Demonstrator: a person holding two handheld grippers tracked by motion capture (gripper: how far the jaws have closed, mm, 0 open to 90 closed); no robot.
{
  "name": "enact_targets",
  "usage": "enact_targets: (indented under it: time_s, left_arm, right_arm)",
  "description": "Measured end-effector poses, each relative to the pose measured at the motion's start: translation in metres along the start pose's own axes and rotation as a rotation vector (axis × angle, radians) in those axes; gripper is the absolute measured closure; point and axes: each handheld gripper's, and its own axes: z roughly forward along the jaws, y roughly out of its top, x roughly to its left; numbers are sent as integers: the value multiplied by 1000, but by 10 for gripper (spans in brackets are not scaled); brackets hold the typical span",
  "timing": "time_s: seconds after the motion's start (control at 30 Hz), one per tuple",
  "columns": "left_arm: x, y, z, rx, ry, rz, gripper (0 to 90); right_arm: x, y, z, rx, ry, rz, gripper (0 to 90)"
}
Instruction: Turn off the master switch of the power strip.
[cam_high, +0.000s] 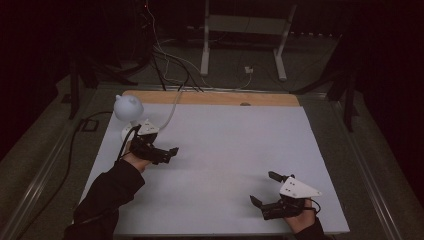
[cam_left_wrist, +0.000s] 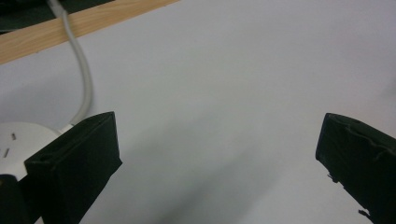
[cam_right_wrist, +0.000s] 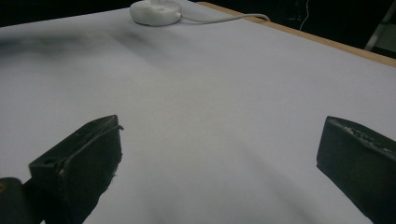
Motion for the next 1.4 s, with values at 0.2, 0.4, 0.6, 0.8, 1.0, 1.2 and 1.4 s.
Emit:
enact_targets:
  time_s: [0.2,0.4,0.6,0.8,1.0,1.2,1.4]
  left_arm:
    - [-4,-5,-8,-7,-7,10,3]
    - [-7,-14,-15,2,-17,18,3]
    - [-11,-22,-22,15,-26,32,3]
    - [-16,-31,-27,26,-32,43,4]
    - [-21,-43,-32,40,-35,51,4]
    - [-23,-58,-39,36,-50,50,4]
    - [-24,-74,-41,61,-73,54,4]
  right_arm:
    - [0,0,1,0,2,-1,0]
    - [0,1,1,1,3,-3,0]
    - [1,1,1,4,3,-2,0]
    - [1,1,1,4,3,-3,0]
    - [1,1,2,7,3,-6,0]
    - [1,1,1,8,4,-5,0]
    - [2,1,2,13,7,-7,0]
